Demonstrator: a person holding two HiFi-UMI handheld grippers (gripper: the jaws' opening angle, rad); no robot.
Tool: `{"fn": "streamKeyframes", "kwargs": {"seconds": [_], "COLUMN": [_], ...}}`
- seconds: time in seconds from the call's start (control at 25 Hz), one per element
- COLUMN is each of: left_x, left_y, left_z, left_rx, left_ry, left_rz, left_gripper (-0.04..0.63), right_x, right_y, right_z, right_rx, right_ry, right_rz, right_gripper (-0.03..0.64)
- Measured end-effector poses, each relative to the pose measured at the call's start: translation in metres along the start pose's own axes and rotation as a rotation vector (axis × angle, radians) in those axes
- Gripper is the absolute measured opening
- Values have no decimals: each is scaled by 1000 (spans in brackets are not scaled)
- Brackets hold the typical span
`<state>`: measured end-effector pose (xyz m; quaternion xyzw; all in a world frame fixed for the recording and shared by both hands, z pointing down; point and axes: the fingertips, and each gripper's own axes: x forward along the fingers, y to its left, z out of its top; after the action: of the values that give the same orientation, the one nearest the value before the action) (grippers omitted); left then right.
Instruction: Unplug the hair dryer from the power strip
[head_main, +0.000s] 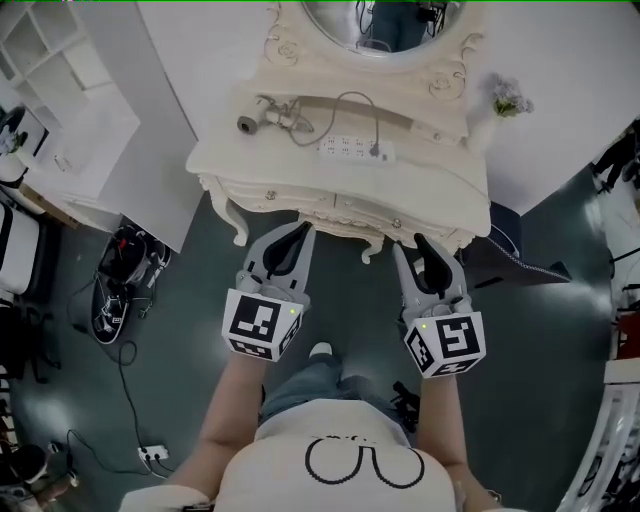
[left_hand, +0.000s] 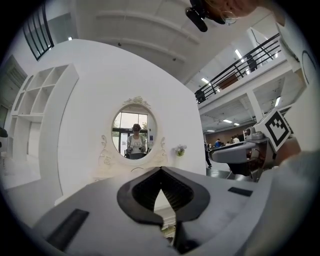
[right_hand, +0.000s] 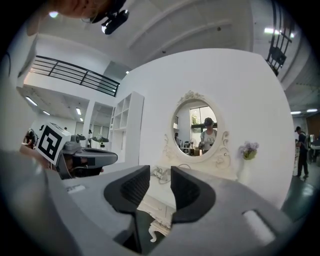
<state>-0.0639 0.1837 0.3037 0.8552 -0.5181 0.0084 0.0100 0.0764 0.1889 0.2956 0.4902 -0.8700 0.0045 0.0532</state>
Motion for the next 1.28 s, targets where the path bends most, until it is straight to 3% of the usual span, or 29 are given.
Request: {"fn": "streamKeyframes", "kwargs": {"seconds": [0.24,0.56,0.92,1.12,1.16,1.24,1.28], "left_x": [46,110,223,284,294,314,322], "left_y": [22,53,97,116,119,122,123], "left_z": [-14,-37,-42,-67,-71,-80,-84], "left_rx": [-30,-57,-57,-81,-93,-110,-110], "left_ry": [26,60,105,180,190,212,225], "left_rz": [-43,-35,-34,-43,-49,-71,-80], "left_gripper": [-2,-2,-2,-2,21,156,184], "right_x": [48,109,209,256,264,280,287], "right_y": [-19,-63,-134,-174,-181,-193,-198], "right_z": [-9,-26,-25,-38,-41,-49,-53], "right_rx": [35,37,45,55,56,59,62], "right_ry": [30,73,84,126,135,151,158], "right_rz": [-15,-39,5,20,25,37,44], "right_gripper": [129,117,117,117,117,121,124]}}
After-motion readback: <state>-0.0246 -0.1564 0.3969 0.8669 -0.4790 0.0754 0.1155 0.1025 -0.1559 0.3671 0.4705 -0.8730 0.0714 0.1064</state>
